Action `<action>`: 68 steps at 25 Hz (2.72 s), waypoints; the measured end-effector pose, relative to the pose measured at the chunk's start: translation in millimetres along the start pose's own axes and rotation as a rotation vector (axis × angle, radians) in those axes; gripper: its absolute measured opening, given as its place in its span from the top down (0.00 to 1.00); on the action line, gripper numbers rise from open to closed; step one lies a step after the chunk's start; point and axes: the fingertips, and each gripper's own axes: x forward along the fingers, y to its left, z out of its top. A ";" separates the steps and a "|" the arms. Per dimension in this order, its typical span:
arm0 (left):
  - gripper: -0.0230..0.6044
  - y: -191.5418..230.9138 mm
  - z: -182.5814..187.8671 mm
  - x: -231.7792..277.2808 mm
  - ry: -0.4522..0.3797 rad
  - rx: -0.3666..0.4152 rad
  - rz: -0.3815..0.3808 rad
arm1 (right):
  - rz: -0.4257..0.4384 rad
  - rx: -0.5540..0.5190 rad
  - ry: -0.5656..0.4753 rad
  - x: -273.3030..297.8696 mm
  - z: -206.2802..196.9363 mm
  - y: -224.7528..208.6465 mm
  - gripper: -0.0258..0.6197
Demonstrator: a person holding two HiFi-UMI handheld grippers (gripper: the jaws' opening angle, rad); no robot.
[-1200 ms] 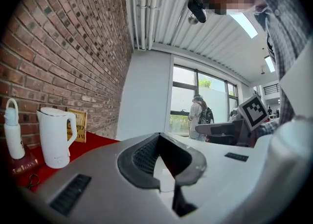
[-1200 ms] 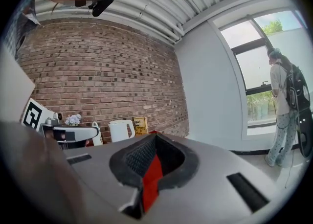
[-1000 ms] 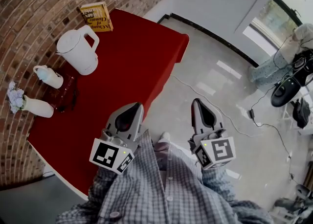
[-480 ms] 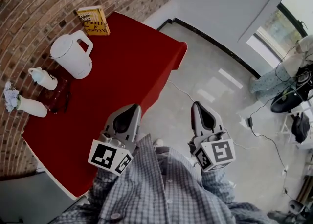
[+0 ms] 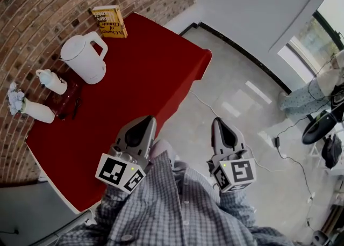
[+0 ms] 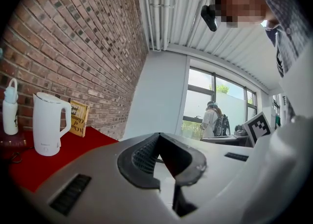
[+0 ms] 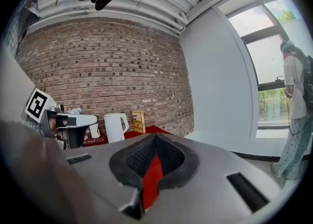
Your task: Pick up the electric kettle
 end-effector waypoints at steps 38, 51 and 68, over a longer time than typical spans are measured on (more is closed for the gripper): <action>0.96 188.5 30.1 20.5 -0.025 -0.038 0.336 | 0.377 -0.126 0.067 240.1 45.3 104.9 0.95; 0.96 250.7 28.9 7.0 -0.057 -0.054 0.384 | 0.447 -0.221 0.156 310.0 24.7 161.0 0.95; 0.96 283.3 7.7 -61.9 -0.047 -0.134 0.633 | 0.557 -0.363 0.182 416.1 -1.6 251.1 0.70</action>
